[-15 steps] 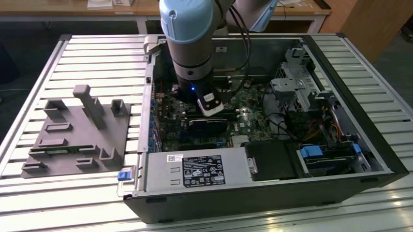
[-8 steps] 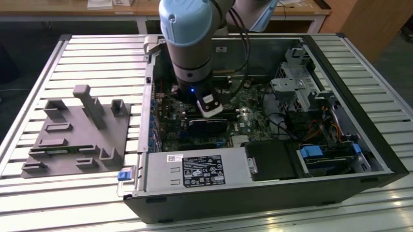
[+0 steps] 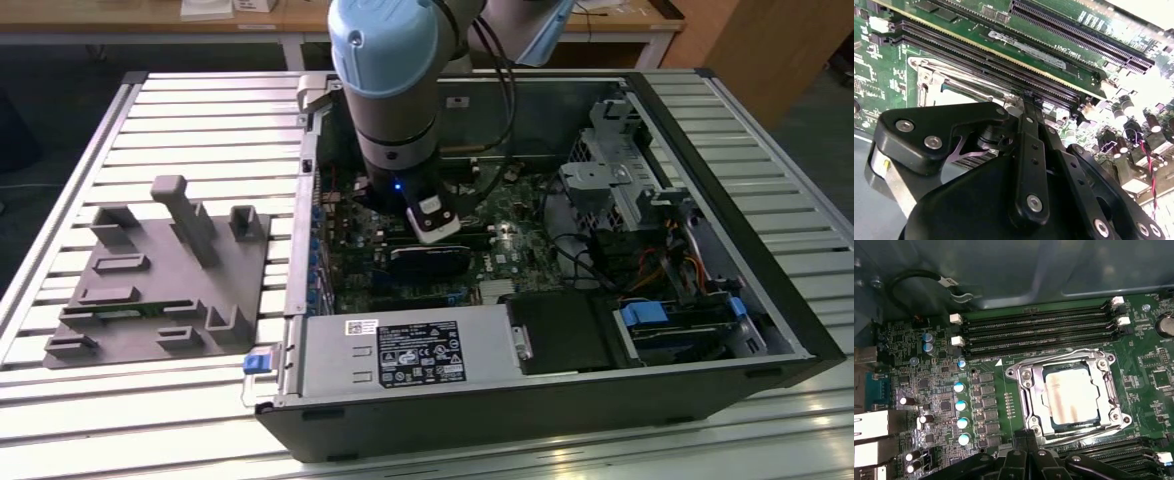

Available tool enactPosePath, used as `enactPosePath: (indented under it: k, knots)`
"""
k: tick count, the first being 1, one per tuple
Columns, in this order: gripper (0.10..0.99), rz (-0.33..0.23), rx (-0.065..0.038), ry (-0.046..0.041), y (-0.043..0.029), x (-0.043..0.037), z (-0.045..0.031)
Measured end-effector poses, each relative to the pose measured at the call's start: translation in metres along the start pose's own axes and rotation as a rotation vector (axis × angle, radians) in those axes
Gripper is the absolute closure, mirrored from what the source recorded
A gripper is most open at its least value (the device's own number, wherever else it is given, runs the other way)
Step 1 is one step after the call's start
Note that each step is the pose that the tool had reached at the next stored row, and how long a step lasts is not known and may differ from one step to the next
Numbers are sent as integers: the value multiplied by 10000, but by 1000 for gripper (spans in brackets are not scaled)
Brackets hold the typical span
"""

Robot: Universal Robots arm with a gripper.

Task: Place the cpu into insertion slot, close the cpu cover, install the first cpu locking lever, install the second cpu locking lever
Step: 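Install the second cpu locking lever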

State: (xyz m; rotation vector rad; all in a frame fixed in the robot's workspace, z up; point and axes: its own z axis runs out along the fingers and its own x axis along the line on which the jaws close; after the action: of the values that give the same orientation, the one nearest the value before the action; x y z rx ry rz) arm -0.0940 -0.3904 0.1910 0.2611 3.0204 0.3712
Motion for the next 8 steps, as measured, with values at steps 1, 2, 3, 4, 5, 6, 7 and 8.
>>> enactPosePath:
  k: [1,2,3,4,5,6,7,8]
  knots:
    - [980,0,2,2,5,-1,-20]
    - [980,0,11,6,10,-2,-43]
    - [980,1,14,6,33,-8,-138]
    - [980,-2,15,-2,59,-15,-241]
    - [980,-3,30,-5,63,-16,-255]
    - [980,-5,64,-12,66,-16,-263]
    - [980,-26,256,-42,70,-18,-279]
    - [980,-32,349,-57,71,-18,-281]
